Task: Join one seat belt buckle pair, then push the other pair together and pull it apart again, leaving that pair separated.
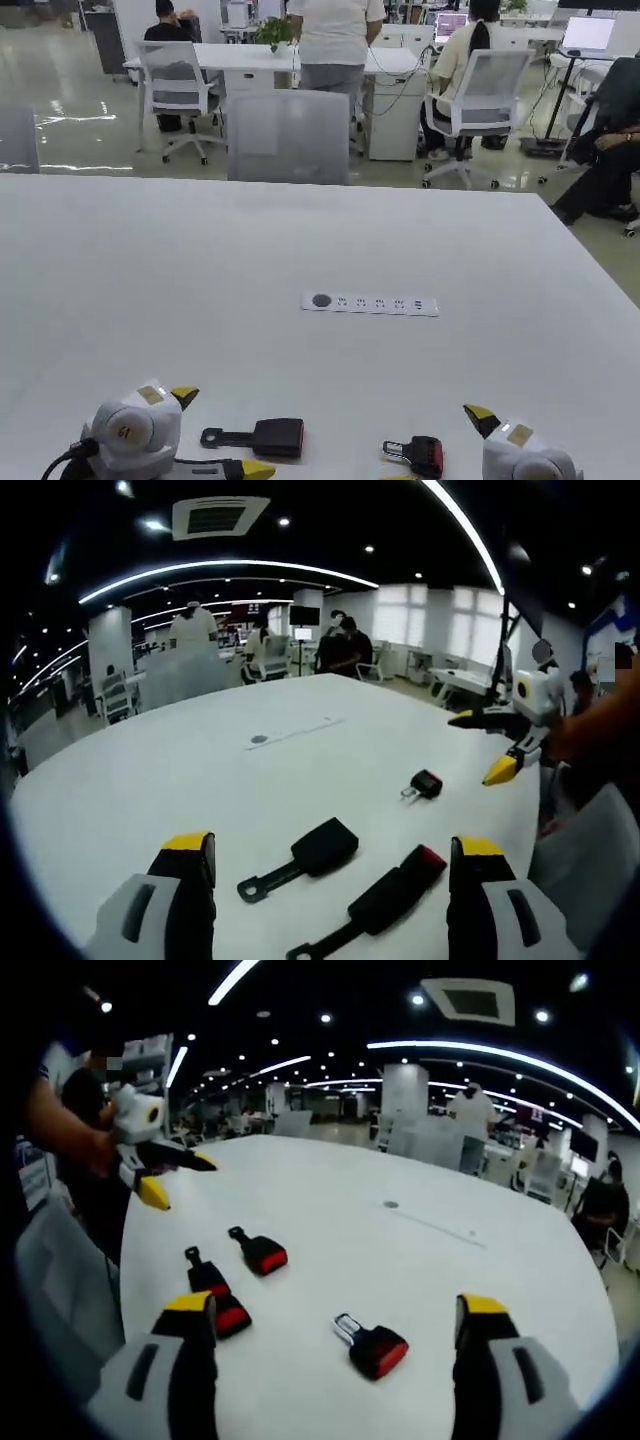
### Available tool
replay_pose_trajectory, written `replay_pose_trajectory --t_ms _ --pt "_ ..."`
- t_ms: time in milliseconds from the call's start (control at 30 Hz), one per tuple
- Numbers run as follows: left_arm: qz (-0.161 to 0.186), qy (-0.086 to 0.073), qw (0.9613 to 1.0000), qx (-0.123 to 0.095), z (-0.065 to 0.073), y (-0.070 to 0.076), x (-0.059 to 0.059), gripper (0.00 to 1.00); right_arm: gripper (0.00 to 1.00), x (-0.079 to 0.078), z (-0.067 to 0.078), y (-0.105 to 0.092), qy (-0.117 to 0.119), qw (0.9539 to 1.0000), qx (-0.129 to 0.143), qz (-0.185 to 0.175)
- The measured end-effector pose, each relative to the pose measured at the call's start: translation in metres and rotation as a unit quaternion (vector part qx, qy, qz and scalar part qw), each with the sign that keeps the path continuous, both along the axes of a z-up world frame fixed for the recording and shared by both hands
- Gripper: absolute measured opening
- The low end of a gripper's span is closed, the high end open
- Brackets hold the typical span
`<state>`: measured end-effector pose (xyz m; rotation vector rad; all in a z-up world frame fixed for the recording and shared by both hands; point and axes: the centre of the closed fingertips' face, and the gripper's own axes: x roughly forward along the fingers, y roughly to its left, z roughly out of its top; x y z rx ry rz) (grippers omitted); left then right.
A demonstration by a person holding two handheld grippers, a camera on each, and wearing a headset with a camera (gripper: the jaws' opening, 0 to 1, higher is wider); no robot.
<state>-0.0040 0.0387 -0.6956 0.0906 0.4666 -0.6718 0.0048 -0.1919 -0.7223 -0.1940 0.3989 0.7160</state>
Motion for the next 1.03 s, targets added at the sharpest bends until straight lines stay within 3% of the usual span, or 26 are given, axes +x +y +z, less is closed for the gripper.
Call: replay_pose_trajectory --t_ms 200,300,500,800,1033 --pt "-0.003 -0.002 0.9999 0.010 0.003 0.012 -0.019 1.00 1.00 -0.017 0.003 -0.005 0.000 1.0000 -0.003 0.002" --pt "-0.002 -0.005 1.0000 0.001 0.005 0.015 -0.028 1.00 1.00 -0.027 0.004 -0.007 0.003 1.0000 0.003 0.006" --pt "0.002 -0.008 1.0000 0.005 0.006 0.018 -0.046 1.00 1.00 -0.040 0.002 -0.017 0.001 1.0000 -0.005 0.001" --pt "0.015 -0.016 0.9998 -0.003 0.010 0.031 -0.053 1.00 1.00 -0.055 0.006 -0.031 -0.005 0.9999 -0.008 -0.006" --pt "0.013 -0.012 0.9998 -0.003 0.007 0.029 -0.063 1.00 1.00 -0.060 0.004 -0.035 -0.006 0.9999 -0.008 -0.013"
